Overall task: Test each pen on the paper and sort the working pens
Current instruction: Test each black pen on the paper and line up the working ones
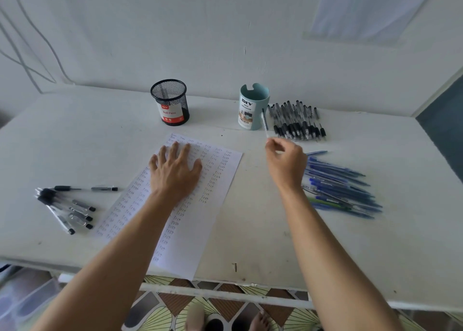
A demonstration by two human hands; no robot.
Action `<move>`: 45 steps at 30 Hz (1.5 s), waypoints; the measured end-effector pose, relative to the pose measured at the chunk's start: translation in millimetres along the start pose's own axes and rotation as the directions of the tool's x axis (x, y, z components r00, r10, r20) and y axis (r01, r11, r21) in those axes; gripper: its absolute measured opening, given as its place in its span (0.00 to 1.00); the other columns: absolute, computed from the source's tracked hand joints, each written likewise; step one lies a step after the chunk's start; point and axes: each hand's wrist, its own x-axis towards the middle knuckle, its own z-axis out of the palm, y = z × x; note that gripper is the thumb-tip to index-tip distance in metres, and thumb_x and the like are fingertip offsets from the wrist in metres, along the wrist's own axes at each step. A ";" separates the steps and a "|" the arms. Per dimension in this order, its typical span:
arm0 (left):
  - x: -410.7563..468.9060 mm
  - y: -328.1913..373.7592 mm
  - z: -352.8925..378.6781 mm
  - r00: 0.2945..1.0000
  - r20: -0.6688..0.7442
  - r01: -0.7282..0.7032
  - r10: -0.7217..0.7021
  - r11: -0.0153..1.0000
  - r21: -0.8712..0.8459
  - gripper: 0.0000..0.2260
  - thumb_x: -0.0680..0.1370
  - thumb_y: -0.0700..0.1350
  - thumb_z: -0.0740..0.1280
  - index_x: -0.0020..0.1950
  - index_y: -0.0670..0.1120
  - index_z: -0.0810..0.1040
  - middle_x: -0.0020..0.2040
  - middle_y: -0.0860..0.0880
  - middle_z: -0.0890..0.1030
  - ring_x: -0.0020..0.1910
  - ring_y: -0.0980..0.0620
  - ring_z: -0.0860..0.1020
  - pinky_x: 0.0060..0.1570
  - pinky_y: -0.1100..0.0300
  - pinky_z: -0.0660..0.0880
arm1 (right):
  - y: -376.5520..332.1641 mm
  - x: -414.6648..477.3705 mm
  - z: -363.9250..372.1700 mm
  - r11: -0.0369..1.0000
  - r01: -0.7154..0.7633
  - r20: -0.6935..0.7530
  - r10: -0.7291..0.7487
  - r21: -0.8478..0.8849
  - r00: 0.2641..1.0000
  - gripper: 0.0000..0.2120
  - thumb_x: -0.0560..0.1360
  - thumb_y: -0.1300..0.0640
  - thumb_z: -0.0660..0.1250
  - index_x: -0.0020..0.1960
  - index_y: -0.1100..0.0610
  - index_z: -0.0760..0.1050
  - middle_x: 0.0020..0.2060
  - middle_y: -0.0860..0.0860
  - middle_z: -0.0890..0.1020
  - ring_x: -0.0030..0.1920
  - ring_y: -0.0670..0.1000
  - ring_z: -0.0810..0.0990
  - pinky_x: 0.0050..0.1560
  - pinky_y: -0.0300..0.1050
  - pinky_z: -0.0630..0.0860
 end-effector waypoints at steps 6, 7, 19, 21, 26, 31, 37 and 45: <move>0.7 1.4 1.0 1.000 -0.007 0.010 -0.010 1.000 -0.005 0.28 0.80 0.63 0.51 0.78 0.55 0.59 0.81 0.50 0.57 0.80 0.44 0.53 0.77 0.42 0.49 | 11.3 50.0 -15.1 0.966 -0.239 -0.195 0.254 0.097 0.947 0.15 0.74 0.59 0.67 0.58 0.56 0.83 0.48 0.51 0.87 0.47 0.50 0.83 0.49 0.40 0.77; 1.1 1.3 1.3 1.000 -0.011 0.010 -0.010 1.000 -0.003 0.27 0.80 0.63 0.51 0.78 0.55 0.59 0.81 0.50 0.58 0.80 0.44 0.53 0.77 0.42 0.50 | 13.6 56.9 -17.2 0.969 -0.237 -0.215 0.247 0.072 0.945 0.14 0.75 0.60 0.66 0.59 0.58 0.83 0.49 0.54 0.87 0.48 0.52 0.84 0.49 0.39 0.76; 1.6 1.5 3.0 0.999 -0.032 0.015 -0.016 1.000 -0.005 0.27 0.80 0.64 0.52 0.78 0.56 0.60 0.80 0.51 0.59 0.79 0.45 0.54 0.77 0.42 0.50 | 43.4 124.5 -14.6 0.935 -0.247 -0.144 0.216 -0.256 0.966 0.11 0.78 0.65 0.63 0.55 0.64 0.82 0.53 0.62 0.84 0.56 0.64 0.80 0.54 0.52 0.76; 1.4 1.4 2.7 0.999 -0.032 0.018 -0.018 1.000 -0.010 0.27 0.80 0.64 0.52 0.77 0.56 0.60 0.80 0.51 0.59 0.79 0.45 0.54 0.77 0.42 0.50 | 45.5 126.2 -12.0 0.916 -0.291 -0.149 0.259 -0.277 0.954 0.13 0.79 0.61 0.63 0.60 0.58 0.82 0.57 0.58 0.83 0.59 0.62 0.79 0.58 0.51 0.75; 1.5 1.3 2.2 0.999 -0.041 0.019 -0.019 1.000 -0.016 0.26 0.80 0.64 0.53 0.77 0.56 0.61 0.80 0.51 0.60 0.79 0.45 0.54 0.77 0.42 0.51 | 45.2 124.6 -8.8 0.901 -0.327 -0.139 0.299 -0.285 0.944 0.16 0.78 0.54 0.60 0.57 0.57 0.82 0.53 0.58 0.84 0.58 0.62 0.77 0.58 0.51 0.70; 0.9 1.1 2.3 0.999 -0.047 0.020 -0.021 1.000 -0.020 0.27 0.80 0.63 0.54 0.77 0.56 0.61 0.80 0.51 0.60 0.79 0.45 0.54 0.76 0.42 0.51 | 41.7 115.1 -12.2 0.890 -0.332 -0.122 0.308 -0.312 0.943 0.20 0.78 0.49 0.60 0.65 0.56 0.77 0.61 0.55 0.81 0.64 0.60 0.72 0.63 0.53 0.65; -0.2 1.5 1.0 0.999 -0.050 0.015 -0.017 0.999 -0.030 0.26 0.80 0.63 0.54 0.77 0.55 0.61 0.79 0.51 0.61 0.79 0.45 0.55 0.76 0.42 0.51 | 17.3 75.7 -11.2 0.952 -0.174 -0.107 0.151 -0.251 0.983 0.15 0.74 0.55 0.63 0.59 0.52 0.80 0.56 0.52 0.82 0.60 0.59 0.73 0.55 0.50 0.65; -3.0 1.8 -1.8 0.999 -0.032 0.019 -0.021 0.998 -0.060 0.27 0.81 0.63 0.54 0.79 0.54 0.60 0.81 0.51 0.59 0.80 0.45 0.53 0.78 0.44 0.48 | 5.2 -29.8 24.4 0.917 0.344 0.579 -0.172 -0.202 0.797 0.22 0.77 0.46 0.62 0.69 0.51 0.74 0.73 0.53 0.70 0.73 0.54 0.66 0.71 0.55 0.64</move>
